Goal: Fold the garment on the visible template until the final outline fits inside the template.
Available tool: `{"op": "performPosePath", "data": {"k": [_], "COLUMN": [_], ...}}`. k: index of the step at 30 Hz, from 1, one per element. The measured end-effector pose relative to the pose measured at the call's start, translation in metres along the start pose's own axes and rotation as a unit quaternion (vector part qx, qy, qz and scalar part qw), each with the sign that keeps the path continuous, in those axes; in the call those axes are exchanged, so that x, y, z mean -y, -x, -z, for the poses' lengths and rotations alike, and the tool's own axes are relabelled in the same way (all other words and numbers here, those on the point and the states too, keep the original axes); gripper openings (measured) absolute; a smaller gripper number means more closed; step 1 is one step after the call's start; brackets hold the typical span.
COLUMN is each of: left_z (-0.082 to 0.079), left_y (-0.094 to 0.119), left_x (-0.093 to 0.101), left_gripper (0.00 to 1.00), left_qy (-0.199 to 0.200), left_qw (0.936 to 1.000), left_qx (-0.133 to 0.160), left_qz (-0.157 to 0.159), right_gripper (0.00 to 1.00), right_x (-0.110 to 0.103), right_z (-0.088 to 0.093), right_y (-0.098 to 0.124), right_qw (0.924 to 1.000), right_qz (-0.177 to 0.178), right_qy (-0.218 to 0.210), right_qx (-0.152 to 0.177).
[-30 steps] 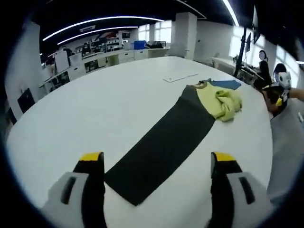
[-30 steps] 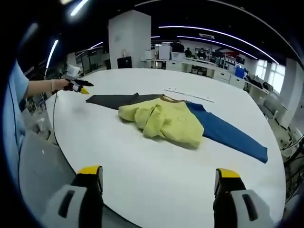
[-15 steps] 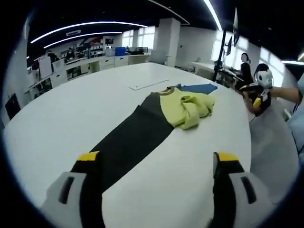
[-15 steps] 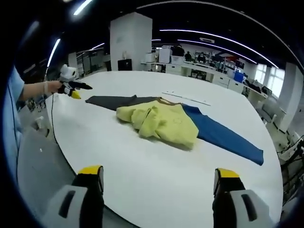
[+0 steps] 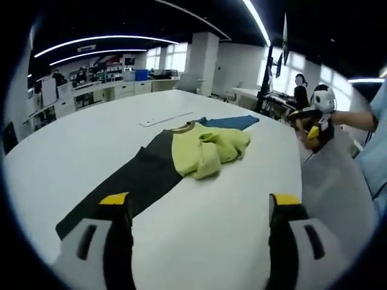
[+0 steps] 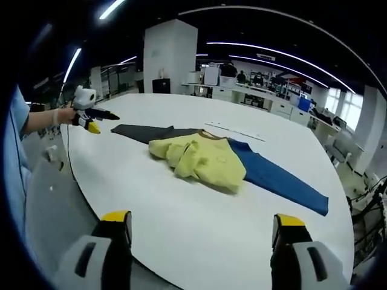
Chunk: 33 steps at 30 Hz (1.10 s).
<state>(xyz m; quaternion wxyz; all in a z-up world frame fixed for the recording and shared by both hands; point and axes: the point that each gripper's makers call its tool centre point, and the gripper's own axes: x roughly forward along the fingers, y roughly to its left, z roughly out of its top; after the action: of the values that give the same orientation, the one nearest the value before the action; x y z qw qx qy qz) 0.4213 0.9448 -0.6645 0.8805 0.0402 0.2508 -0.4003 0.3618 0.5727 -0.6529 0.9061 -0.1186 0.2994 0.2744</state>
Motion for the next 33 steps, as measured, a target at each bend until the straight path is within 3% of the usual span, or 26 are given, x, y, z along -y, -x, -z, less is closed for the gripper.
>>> {"op": "performPosePath", "data": {"k": [6, 18, 33], "left_z": [-0.002, -0.008, -0.018], "left_y": [-0.013, -0.029, -0.060], "left_x": [0.019, 0.038, 0.057], "left_gripper": [0.86, 0.80, 0.66], "left_qy": [-0.001, -0.003, -0.020], "left_qw": [1.0000, 0.9998, 0.9983], "left_qx": [-0.001, -0.009, -0.009], "left_qz": [0.008, 0.017, 0.053], "right_gripper": [0.97, 0.97, 0.91], "right_x": [0.006, 0.021, 0.019], "right_z": [0.003, 0.009, 0.012], "right_y": [0.000, -0.001, -0.017], "right_qw": [0.9999, 0.9998, 0.9996], "right_qz": [-0.011, -0.014, -0.026], "right_qy": [0.009, -0.004, -0.012], "right_qx": [0.000, 0.011, 0.007]}}
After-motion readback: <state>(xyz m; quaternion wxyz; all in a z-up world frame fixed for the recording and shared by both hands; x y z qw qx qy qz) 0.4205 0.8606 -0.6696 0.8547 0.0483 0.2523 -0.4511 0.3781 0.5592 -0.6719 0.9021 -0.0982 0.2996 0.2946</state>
